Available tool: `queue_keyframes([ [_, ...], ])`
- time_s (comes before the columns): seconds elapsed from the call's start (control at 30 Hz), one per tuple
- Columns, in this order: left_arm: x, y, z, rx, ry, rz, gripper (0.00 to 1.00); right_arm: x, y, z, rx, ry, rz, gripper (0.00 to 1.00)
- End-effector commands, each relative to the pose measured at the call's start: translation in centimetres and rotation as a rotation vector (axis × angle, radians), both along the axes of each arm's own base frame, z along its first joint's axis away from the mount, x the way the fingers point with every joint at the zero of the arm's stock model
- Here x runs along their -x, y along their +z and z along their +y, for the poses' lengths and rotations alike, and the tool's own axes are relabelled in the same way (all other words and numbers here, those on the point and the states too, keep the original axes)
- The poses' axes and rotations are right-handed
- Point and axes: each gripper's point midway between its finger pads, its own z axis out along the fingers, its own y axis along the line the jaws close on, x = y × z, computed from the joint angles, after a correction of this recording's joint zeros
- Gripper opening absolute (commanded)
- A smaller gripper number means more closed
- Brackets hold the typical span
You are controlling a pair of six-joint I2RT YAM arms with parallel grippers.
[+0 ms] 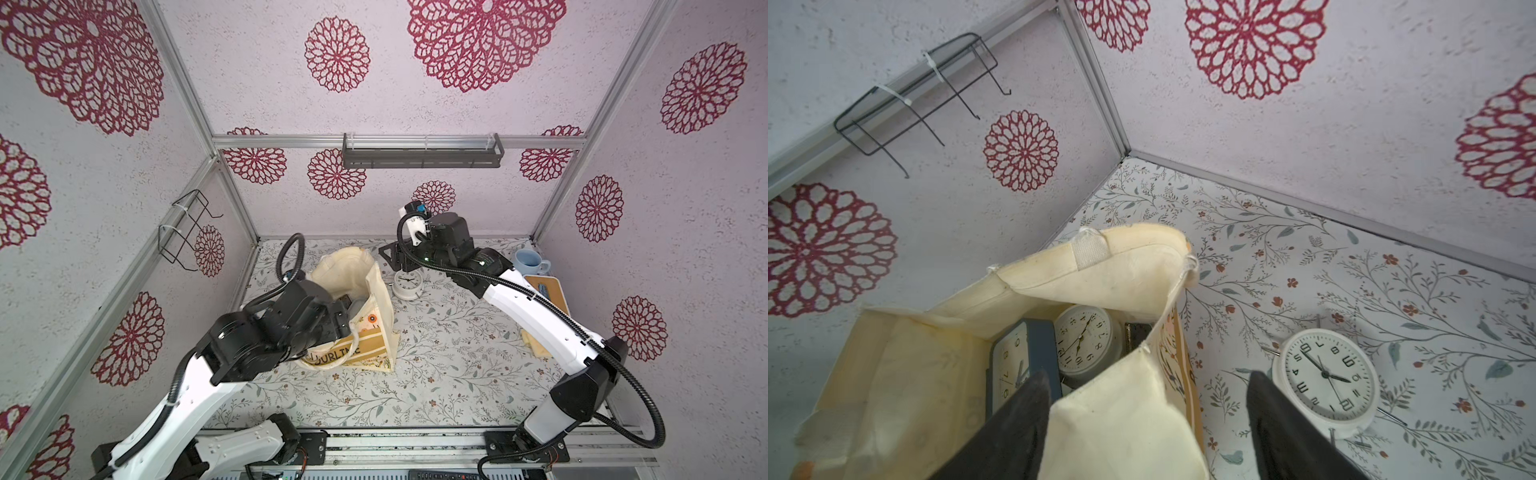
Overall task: Take the alarm clock out of the canvas bag
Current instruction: Adjust the canvas bag at the center of the board.
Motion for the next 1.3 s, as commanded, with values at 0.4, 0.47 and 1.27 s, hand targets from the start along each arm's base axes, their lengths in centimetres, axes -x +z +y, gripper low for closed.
queue_keyframes([
  [0.4,2.0,-5.1,0.5,0.209,0.187,0.172,0.91,-4.0,-7.4,5.9,0.184,0.044,0.117,0.71],
  [0.47,1.4,-6.6,0.9,0.183,0.244,0.189,0.90,-3.8,-8.0,5.4,0.214,0.030,0.129,0.63],
  [1.27,-6.0,-4.6,3.9,0.251,0.323,0.081,0.91,11.1,-3.0,1.5,0.040,0.101,-0.029,0.00],
])
